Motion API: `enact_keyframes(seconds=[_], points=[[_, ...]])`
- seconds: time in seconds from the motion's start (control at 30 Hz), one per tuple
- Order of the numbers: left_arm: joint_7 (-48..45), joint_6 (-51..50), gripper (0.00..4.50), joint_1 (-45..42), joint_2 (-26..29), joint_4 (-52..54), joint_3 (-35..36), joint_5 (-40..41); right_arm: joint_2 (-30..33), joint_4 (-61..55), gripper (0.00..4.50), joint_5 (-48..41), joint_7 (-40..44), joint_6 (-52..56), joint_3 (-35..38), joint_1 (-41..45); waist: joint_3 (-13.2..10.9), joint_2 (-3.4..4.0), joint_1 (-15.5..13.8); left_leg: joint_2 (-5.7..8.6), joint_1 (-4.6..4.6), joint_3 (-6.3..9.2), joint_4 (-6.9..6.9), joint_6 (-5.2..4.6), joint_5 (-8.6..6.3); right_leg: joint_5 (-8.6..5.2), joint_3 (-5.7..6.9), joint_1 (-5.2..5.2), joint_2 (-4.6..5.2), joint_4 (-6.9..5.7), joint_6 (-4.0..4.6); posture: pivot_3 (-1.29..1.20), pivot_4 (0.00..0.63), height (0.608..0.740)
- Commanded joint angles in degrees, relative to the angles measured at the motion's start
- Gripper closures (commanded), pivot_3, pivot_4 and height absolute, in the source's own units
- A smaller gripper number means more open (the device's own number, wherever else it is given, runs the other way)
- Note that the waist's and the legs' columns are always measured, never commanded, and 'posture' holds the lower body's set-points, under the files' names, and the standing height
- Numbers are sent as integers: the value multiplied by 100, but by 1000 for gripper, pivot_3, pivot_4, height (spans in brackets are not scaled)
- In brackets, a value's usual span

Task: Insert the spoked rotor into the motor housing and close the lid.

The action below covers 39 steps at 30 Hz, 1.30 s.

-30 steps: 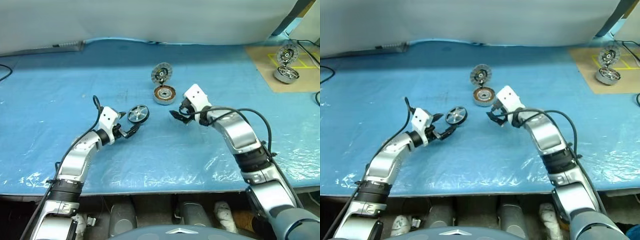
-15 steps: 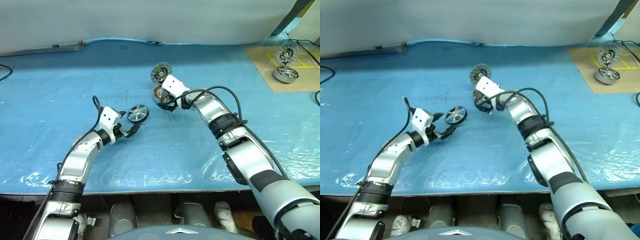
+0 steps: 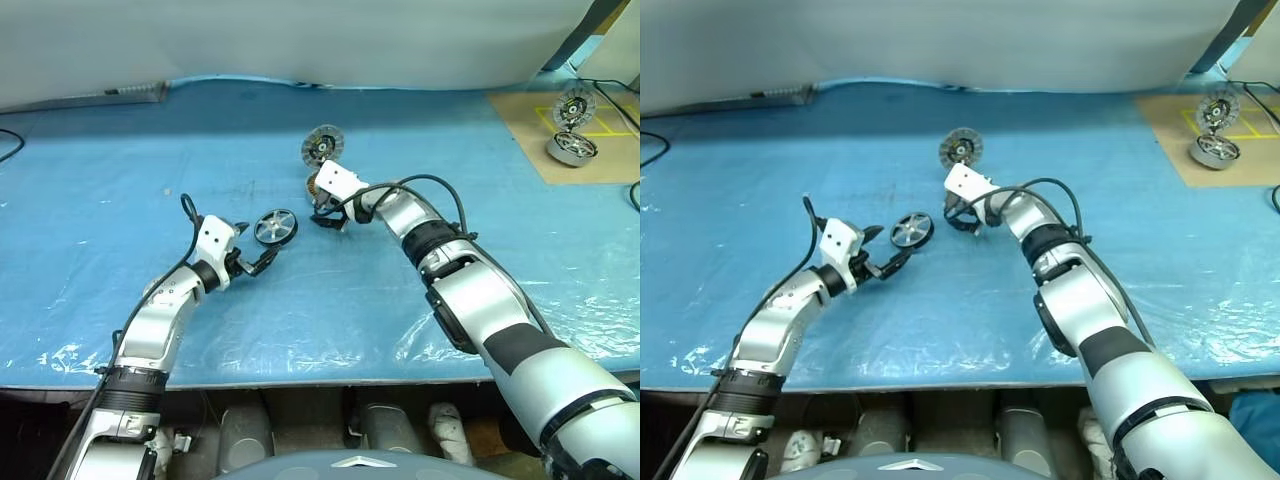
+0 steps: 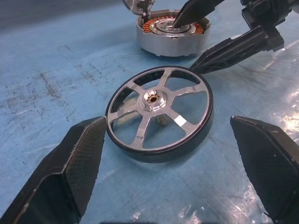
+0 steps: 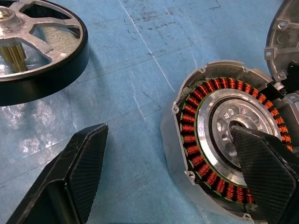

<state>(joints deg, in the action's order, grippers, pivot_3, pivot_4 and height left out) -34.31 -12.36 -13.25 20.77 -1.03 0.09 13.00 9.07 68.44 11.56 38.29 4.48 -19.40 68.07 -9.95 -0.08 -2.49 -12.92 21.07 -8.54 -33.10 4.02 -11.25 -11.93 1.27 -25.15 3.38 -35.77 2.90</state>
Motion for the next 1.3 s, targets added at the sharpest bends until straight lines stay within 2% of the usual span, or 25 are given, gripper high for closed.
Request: enact_keyframes(seconds=[0.03, 0.23, 0.27, 0.4, 0.47, 0.6, 0.73, 0.9, 1.17, 1.3], points=[[61, -4, 0, 56, -1, 290, 69, 46, -30, 188, 665, 119, 314, 277, 0, -37, 0, 0, -2, 0, 0, 0, 0, 0, 0, 0, 0, 0, 0, 0, 0, 0, 150, 740], [99, -11, 0, 104, -7, 325, 57, 42, -11, -47, 2716, 178, 772, 779, -49, -318, 4, 0, 5, -3, -9, -1, 0, 0, -1, -2, 2, 12, -1, 0, 4, 0, 150, 740], [101, -11, 0, 104, -5, 324, 52, 41, -1, -143, 2892, 181, 822, 878, -58, -390, 5, 1, 7, -5, -10, -3, 0, -1, -1, -3, 2, 22, -1, 0, 5, 0, 150, 740], [100, -14, 0, 100, 0, 326, 61, 41, 95, -1157, 2901, 61, 1054, 1758, -51, -966, 9, 3, -3, -6, -54, -4, 3, -1, -2, -5, 3, 67, -1, 3, 6, 0, 150, 740], [98, -25, 0, 117, 11, 345, 76, 47, 202, -2269, 2901, -2, 1086, 2478, -81, -1544, 22, -7, -14, -5, -98, -4, 12, -1, -3, -6, 3, 90, 0, 10, 6, 0, 150, 740], [76, -77, 0, 160, 44, 380, 82, 57, 454, -4701, 2901, 28, 873, 3767, -247, -2844, 76, -30, -44, -1, -111, -4, 40, 1, -2, -11, 2, 115, -1, 32, 2, 0, 150, 740], [48, -106, 0, 121, 62, 347, 71, 62, 494, -6168, 2901, 32, 541, 4804, -237, -3542, 99, -39, -44, 5, -125, -5, 59, 1, -2, -15, -2, 127, -1, 47, -6, 0, 150, 740], [-20, -113, 0, 57, 90, 243, 50, 51, 475, -7508, 2901, -94, 159, 5943, -160, -3941, 101, -39, -61, 8, -154, -4, 84, 2, -2, -37, -3, 147, -1, 76, -46, 0, 150, 740], [-127, -125, 0, 0, 105, 162, 16, 33, 196, -8319, 2901, -418, -342, 6745, 126, -3715, 100, -38, -57, 13, -128, -3, 120, 6, -1, -25, -3, 118, -4, 102, -23, 0, 150, 740], [-168, -107, 0, -37, 94, 98, 2, 20, 147, -8581, 1559, -603, -522, 7053, 266, -3452, 98, -35, -41, 13, -115, -3, 121, 7, -1, -25, -4, 105, -5, 103, -23, 0, 150, 740]])
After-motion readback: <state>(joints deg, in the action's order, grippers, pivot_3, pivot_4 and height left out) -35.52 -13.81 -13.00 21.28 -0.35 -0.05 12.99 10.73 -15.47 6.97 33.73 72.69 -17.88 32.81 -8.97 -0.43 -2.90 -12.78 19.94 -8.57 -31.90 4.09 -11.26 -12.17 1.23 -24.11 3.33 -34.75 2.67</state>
